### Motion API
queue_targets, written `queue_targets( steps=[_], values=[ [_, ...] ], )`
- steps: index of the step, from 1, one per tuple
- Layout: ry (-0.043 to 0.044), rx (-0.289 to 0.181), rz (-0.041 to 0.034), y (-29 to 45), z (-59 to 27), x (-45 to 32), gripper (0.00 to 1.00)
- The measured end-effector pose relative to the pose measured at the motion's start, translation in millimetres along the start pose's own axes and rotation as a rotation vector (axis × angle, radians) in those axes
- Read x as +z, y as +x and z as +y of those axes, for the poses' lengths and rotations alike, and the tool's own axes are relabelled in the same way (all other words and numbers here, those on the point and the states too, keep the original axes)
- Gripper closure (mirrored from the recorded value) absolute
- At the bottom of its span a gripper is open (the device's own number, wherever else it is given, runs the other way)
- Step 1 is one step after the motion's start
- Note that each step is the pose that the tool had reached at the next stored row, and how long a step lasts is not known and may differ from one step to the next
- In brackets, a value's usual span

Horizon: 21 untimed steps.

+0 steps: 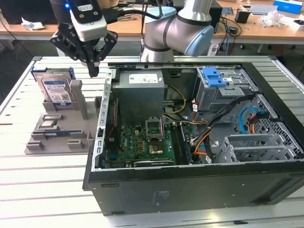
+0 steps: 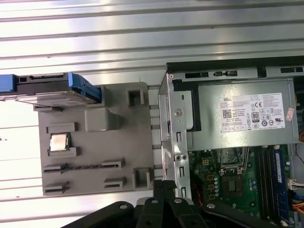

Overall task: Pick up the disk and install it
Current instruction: 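Reach for the disk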

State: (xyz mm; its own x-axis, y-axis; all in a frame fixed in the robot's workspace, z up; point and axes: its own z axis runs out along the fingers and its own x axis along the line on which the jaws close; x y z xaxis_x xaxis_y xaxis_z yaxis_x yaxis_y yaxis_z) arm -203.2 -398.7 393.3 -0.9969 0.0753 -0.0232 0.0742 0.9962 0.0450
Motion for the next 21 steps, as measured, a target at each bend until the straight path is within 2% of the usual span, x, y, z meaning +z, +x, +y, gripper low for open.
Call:
queue_targets(
  steps=[4, 10, 13, 19, 21],
  values=[
    [-0.0001, 0.000, -0.0001, 15.8, -1.1, -0.4, 0.89],
    [-0.0001, 0.000, -0.0001, 33.1, -2.4, -0.8, 0.89],
    [0.0000, 0.000, 0.0000, 45.1, -3.3, -1.2, 0.89],
    [-0.0001, 0.000, -0.0001, 63.8, -4.7, -1.6, 0.89],
    [0.0000, 0.000, -0.0001, 74.8, -5.3, -2.0, 0.89]
  ],
)
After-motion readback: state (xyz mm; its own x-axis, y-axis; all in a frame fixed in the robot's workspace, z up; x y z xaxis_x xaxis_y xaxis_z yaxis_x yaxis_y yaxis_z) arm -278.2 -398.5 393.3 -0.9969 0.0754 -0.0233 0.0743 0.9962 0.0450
